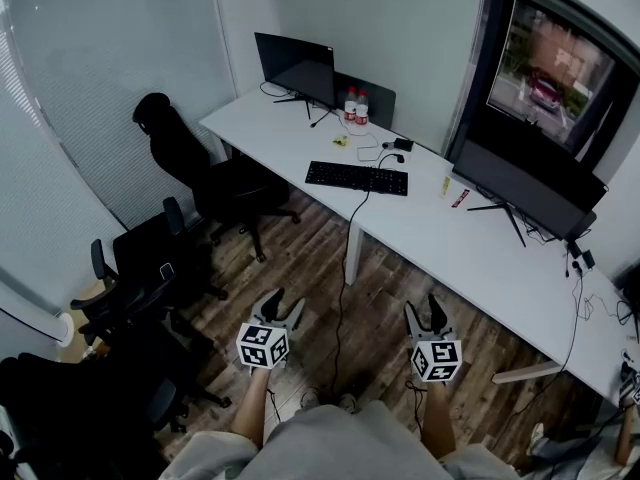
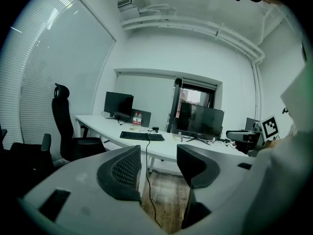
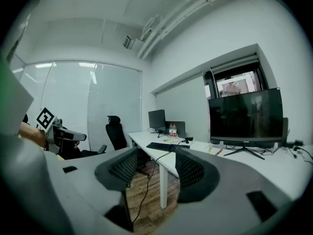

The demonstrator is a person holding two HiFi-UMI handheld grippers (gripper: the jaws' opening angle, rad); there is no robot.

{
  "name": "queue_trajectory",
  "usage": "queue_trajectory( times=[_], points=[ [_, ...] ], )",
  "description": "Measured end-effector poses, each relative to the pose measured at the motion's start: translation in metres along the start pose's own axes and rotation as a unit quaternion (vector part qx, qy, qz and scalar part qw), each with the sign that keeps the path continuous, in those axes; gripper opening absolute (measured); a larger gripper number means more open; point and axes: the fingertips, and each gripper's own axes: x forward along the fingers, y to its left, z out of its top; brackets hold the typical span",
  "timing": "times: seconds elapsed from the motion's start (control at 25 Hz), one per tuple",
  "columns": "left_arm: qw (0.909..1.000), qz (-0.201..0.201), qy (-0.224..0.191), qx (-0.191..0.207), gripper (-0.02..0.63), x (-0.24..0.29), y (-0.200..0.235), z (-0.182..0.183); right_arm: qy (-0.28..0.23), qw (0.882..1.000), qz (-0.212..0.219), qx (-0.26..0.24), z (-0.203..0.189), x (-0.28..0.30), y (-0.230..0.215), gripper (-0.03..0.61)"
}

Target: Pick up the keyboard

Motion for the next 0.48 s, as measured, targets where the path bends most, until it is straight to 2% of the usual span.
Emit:
queue_trajectory(
  times=[0.48],
  points=[
    [0.9997,0.021,-0.002,0.014,0.221,0.009,-0.025,-0.004,0.013,1.0,0.027,-0.003,-0.015,-0.004,-0.012,0.213]
  ],
)
